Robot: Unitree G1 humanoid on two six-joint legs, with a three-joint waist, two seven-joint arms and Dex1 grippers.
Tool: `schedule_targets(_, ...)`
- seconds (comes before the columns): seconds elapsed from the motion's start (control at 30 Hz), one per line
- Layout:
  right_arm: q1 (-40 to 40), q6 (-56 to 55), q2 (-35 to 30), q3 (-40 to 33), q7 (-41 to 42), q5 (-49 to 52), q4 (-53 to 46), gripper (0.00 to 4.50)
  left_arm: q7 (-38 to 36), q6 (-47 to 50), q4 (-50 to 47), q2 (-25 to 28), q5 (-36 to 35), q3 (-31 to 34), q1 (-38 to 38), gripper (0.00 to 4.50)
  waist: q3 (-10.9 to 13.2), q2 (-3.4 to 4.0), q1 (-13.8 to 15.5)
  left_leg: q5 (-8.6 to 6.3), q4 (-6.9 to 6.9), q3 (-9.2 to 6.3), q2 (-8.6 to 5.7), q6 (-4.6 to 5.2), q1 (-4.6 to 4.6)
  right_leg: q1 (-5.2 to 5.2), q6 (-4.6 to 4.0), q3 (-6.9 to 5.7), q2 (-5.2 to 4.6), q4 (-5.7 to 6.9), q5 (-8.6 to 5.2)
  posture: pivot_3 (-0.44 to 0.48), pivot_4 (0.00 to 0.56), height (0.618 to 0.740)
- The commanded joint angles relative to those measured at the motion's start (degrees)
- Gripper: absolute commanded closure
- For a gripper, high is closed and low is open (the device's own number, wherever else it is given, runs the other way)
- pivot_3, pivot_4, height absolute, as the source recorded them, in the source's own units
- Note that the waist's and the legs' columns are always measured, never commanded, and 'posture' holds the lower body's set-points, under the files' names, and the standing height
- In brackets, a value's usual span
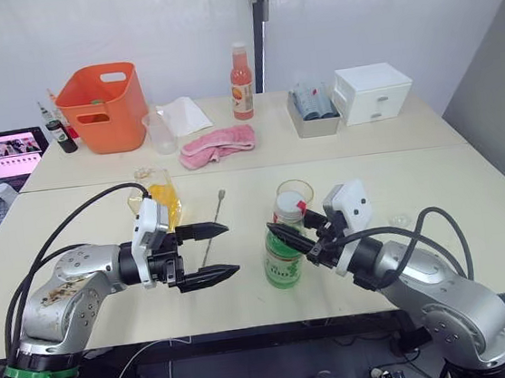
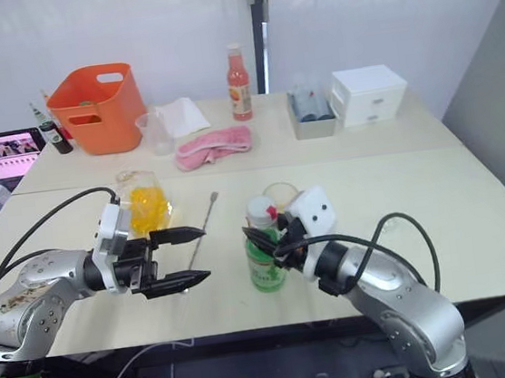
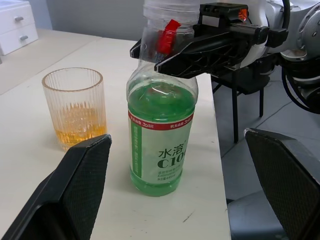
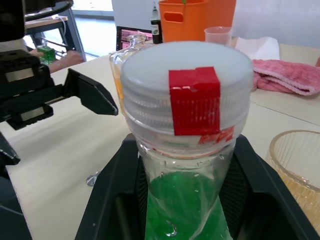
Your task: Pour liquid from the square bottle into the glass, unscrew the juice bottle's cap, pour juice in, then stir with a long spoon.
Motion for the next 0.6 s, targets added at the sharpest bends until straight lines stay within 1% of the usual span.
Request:
schedule_targets(0.03, -0.4, -4.7, -1.4, 2.3, 4.3, -1.7, 2.4, 3.16, -0.5, -0.9, -0.6, 0.1, 0.2, 0.4, -1.3, 0.00, 0.0, 0.00, -0.1, 0.00, -0.01, 0.00, 0.01, 0.00, 0.03, 0.02, 0.00, 0.00, 0.01, 0.00, 0.00, 0.000, 0.150, 0.715)
schedule_targets(0.2, -0.6, -5.8, -1.6, 2.0, 7.1, -0.3, 4.8, 3.16, -0.3, -0.8, -0.9, 0.1, 0.1, 0.5, -1.2, 0.00, 0.0, -0.01, -0.2, 0.00, -0.05, 0.01, 0.04, 0.00, 0.17, 0.12, -0.02, 0.02, 0.04, 0.00, -0.01, 0.000, 0.150, 0.715)
schedule_targets(0.27, -0.8, -6.1, -1.4, 1.8, 7.7, 0.0, 5.5, 2.11, -0.1, -0.7, -0.9, 0.1, 0.1, 0.6, -1.2, 0.00, 0.0, -0.01, -0.1, 0.00, -0.04, 0.01, 0.04, 0.00, 0.17, 0.13, -0.02, 0.02, 0.04, 0.00, -0.01, 0.000, 0.150, 0.715)
schedule_targets(0.4, -1.6, -6.3, -1.5, 0.9, 8.5, 0.9, 6.3, 0.69, 0.1, -0.5, -1.4, 0.2, -0.1, 0.7, -0.9, 0.00, 0.0, -0.01, 0.0, 0.00, -0.04, 0.02, 0.02, 0.00, 0.16, 0.11, -0.02, 0.02, 0.02, 0.01, -0.01, 0.000, 0.150, 0.715)
schedule_targets(0.47, -2.2, -6.1, -1.9, -0.3, 9.0, 2.0, 6.5, 0.05, 0.3, -0.5, -1.6, 0.2, -0.1, 0.7, -1.0, 0.00, 0.0, -0.01, 0.0, 0.00, -0.04, 0.02, 0.01, 0.00, 0.14, 0.11, -0.02, 0.02, 0.01, 0.00, -0.01, 0.000, 0.150, 0.715)
schedule_targets(0.6, -3.5, -4.9, -5.3, -4.1, 12.5, 5.4, 7.2, 0.02, 1.5, 0.5, -1.8, -0.2, -0.6, 0.7, -2.0, 0.00, 0.0, -0.02, 0.2, 0.00, -0.02, 0.02, 0.00, 0.00, 0.14, 0.12, -0.01, 0.02, -0.02, 0.00, -0.01, 0.000, 0.150, 0.715)
